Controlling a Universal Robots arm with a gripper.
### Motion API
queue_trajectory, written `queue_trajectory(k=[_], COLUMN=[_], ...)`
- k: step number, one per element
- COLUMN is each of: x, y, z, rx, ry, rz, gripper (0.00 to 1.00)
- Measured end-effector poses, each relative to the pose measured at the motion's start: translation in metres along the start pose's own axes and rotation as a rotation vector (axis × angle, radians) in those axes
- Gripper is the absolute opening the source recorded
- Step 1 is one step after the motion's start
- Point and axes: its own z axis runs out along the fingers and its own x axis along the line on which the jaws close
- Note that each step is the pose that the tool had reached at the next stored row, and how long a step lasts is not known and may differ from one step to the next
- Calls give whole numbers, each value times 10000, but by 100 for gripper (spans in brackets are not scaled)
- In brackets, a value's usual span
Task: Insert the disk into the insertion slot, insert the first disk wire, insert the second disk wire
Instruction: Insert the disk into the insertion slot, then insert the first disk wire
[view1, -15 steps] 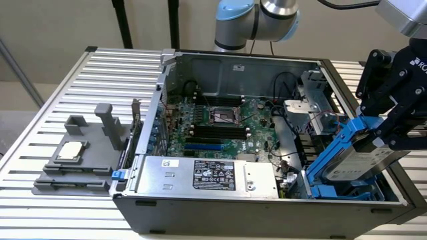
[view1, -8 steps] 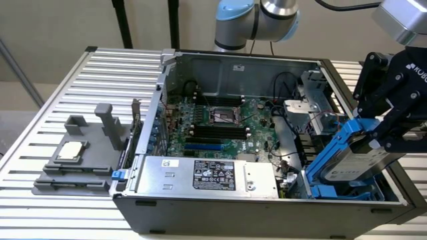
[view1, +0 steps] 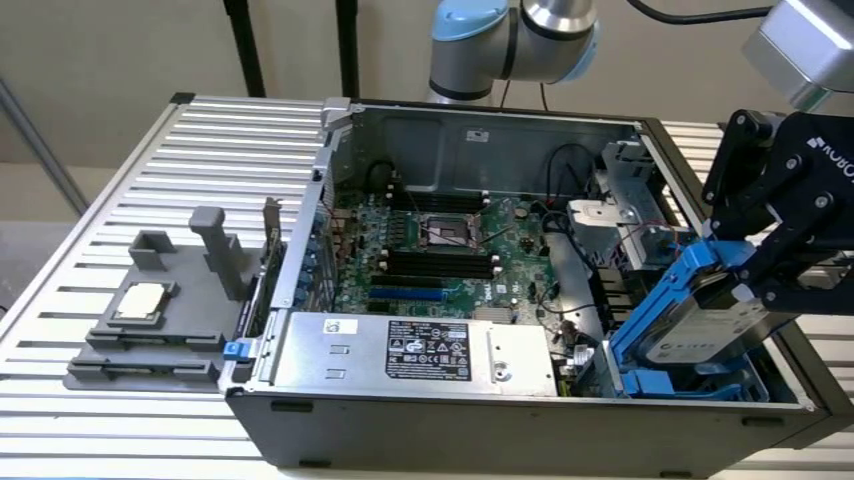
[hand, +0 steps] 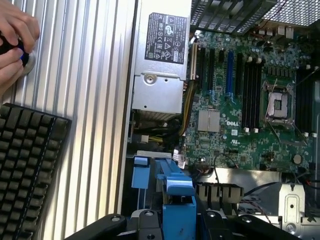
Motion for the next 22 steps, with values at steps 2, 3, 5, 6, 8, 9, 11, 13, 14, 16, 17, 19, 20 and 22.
queue_trajectory(k=[2,3,5,6,8,9,11,13,14,16,17,19,20,22], x=[5,7,8,11,14,15,15,16,16,16,16,16,16,16], y=[0,0,-1,-1,-1,-1,0,0,0,0,0,0,0,0], z=[5,7,13,14,11,12,11,11,11,11,11,11,11,11], rx=[-4,-6,-9,-11,-14,-16,-18,-21,-21,-22,-22,-22,-22,-22], ry=[-28,-37,-66,-71,-71,-74,-75,-74,-73,-73,-73,-73,-73,-74], rz=[-44,-66,-110,-128,-156,-167,-188,-207,-209,-211,-210,-210,-210,-211], gripper=[33,33,33,33,38,38,38,38,38,38,38,38,38,38])
